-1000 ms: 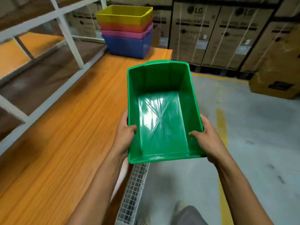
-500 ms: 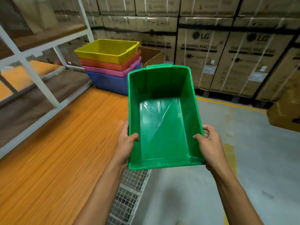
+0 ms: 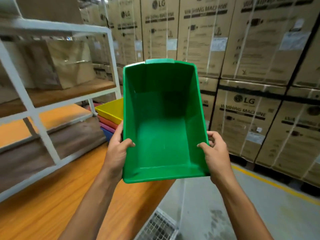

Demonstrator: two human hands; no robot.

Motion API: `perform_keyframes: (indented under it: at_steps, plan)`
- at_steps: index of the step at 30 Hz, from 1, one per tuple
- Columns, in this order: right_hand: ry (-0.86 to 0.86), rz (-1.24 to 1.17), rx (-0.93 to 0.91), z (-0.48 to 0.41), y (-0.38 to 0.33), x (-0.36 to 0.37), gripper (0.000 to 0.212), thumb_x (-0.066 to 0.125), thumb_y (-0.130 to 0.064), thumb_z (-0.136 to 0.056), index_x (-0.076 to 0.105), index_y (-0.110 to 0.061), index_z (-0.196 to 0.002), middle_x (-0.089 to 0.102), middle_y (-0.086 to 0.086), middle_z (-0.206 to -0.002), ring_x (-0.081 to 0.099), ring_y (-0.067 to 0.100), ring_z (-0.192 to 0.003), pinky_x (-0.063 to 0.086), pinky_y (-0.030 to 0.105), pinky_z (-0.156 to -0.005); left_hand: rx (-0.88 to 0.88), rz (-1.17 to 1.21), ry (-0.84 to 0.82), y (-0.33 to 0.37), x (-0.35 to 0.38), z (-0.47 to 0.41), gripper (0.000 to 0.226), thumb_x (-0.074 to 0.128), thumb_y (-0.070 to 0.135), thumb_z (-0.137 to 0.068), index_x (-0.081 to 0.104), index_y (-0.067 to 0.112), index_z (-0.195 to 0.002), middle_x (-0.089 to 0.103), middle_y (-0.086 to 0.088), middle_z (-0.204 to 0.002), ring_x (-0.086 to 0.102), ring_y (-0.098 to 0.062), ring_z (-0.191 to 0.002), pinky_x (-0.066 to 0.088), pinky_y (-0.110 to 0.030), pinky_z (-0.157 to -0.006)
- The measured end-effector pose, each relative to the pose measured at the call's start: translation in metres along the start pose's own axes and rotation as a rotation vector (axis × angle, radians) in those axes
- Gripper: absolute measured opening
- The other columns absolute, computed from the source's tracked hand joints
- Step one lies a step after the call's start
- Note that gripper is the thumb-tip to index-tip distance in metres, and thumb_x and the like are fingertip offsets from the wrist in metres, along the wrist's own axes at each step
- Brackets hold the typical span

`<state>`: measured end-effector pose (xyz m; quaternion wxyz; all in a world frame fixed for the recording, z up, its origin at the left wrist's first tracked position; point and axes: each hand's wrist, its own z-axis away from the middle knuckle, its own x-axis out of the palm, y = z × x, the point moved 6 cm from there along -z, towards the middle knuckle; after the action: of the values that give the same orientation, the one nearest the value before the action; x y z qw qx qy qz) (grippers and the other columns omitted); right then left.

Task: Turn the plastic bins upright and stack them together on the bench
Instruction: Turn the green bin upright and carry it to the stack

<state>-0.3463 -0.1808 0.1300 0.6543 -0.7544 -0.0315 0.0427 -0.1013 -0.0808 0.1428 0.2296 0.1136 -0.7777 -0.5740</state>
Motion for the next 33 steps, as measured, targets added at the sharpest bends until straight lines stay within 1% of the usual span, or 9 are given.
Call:
perform_keyframes:
  at_steps: [3, 7, 11, 17, 22, 26, 28, 31, 33]
  plan:
    - [-0.072, 0.004, -0.122, -0.073, -0.030, 0.029, 0.032, 0.056, 0.004, -0.086, 0.058, -0.026, -0.096, 0.071, 0.005, -0.102, 0.069, 0.021, -0.090, 0.058, 0.040, -0.074, 0.100, 0.005, 0.020, 0.020, 0.002, -0.062, 0.071, 0.034, -0.017, -0.081, 0.053, 0.026, -0.134, 0.073, -0.001, -0.114, 0.070, -0.017, -0.093, 0.058, -0.026, -0.069]
    - [-0.143, 0.047, -0.240, -0.155, -0.065, 0.073, 0.033, 0.061, 0.003, -0.083, 0.058, -0.030, -0.089, 0.070, 0.007, -0.100, 0.068, 0.027, -0.094, 0.057, 0.044, -0.082, 0.215, 0.016, 0.098, 0.046, -0.004, -0.127, 0.070, 0.044, -0.003, -0.069, 0.054, 0.020, -0.134, 0.068, -0.004, -0.122, 0.063, -0.023, -0.109, 0.052, -0.034, -0.088]
    - [-0.247, 0.008, -0.282, -0.223, -0.084, 0.124, 0.033, 0.060, 0.004, -0.084, 0.059, -0.028, -0.088, 0.068, 0.005, -0.096, 0.064, 0.022, -0.086, 0.053, 0.033, -0.073, 0.304, 0.037, 0.175, 0.055, -0.025, -0.181, 0.072, 0.045, 0.001, -0.067, 0.052, 0.017, -0.137, 0.062, -0.013, -0.135, 0.053, -0.037, -0.127, 0.040, -0.049, -0.109]
    - [-0.424, -0.021, -0.254, -0.297, -0.079, 0.180, 0.027, 0.055, 0.006, -0.091, 0.058, -0.016, -0.107, 0.063, -0.006, -0.095, 0.060, 0.006, -0.081, 0.049, 0.008, -0.053, 0.352, 0.144, 0.223, 0.048, -0.035, -0.232, 0.065, 0.032, -0.004, -0.081, 0.043, 0.011, -0.144, 0.068, 0.000, -0.127, 0.065, -0.014, -0.114, 0.054, -0.025, -0.088]
    - [-0.624, 0.067, -0.179, -0.338, -0.066, 0.226, 0.029, 0.055, -0.002, -0.095, 0.055, -0.018, -0.119, 0.059, -0.004, -0.109, 0.057, 0.003, -0.085, 0.047, 0.023, -0.065, 0.298, 0.277, 0.319, 0.026, -0.045, -0.253, 0.073, 0.034, -0.001, -0.080, 0.032, 0.015, -0.152, 0.066, 0.000, -0.131, 0.067, -0.018, -0.111, 0.057, -0.028, -0.080]
    - [-0.875, 0.213, -0.067, -0.361, -0.052, 0.254, 0.022, 0.056, -0.004, -0.095, 0.055, -0.011, -0.116, 0.065, -0.002, -0.090, 0.066, 0.011, -0.071, 0.052, 0.024, -0.059, 0.258, 0.246, 0.484, 0.010, -0.042, -0.263, 0.072, 0.023, -0.014, -0.089, 0.027, 0.017, -0.154, 0.069, 0.010, -0.117, 0.073, -0.009, -0.094, 0.059, -0.024, -0.068]
    - [-0.994, 0.295, -0.055, -0.368, -0.045, 0.262, 0.018, 0.055, -0.005, -0.096, 0.058, -0.009, -0.113, 0.068, 0.000, -0.086, 0.068, 0.010, -0.065, 0.050, 0.019, -0.051, 0.209, 0.200, 0.550, 0.003, -0.039, -0.266, 0.071, 0.026, -0.015, -0.087, 0.036, 0.019, -0.149, 0.064, 0.008, -0.122, 0.073, -0.013, -0.095, 0.060, -0.027, -0.067]
    - [-1.056, 0.349, -0.033, -0.376, -0.032, 0.269, 0.025, 0.056, -0.009, -0.096, 0.057, -0.005, -0.121, 0.068, 0.006, -0.092, 0.065, 0.015, -0.073, 0.049, 0.026, -0.057, 0.165, 0.158, 0.661, -0.009, -0.038, -0.264, 0.065, 0.026, -0.017, -0.083, 0.056, 0.024, -0.125, 0.072, 0.002, -0.111, 0.069, -0.022, -0.097, 0.060, -0.031, -0.068]
    - [-1.108, 0.357, -0.022, -0.377, -0.025, 0.273, 0.012, 0.054, -0.008, -0.097, 0.062, -0.008, -0.106, 0.066, 0.004, -0.086, 0.061, 0.014, -0.070, 0.047, 0.023, -0.056, 0.141, 0.155, 0.760, -0.019, -0.041, -0.260, 0.067, 0.027, -0.016, -0.083, 0.054, 0.022, -0.130, 0.071, 0.001, -0.116, 0.066, -0.026, -0.106, 0.057, -0.034, -0.075]
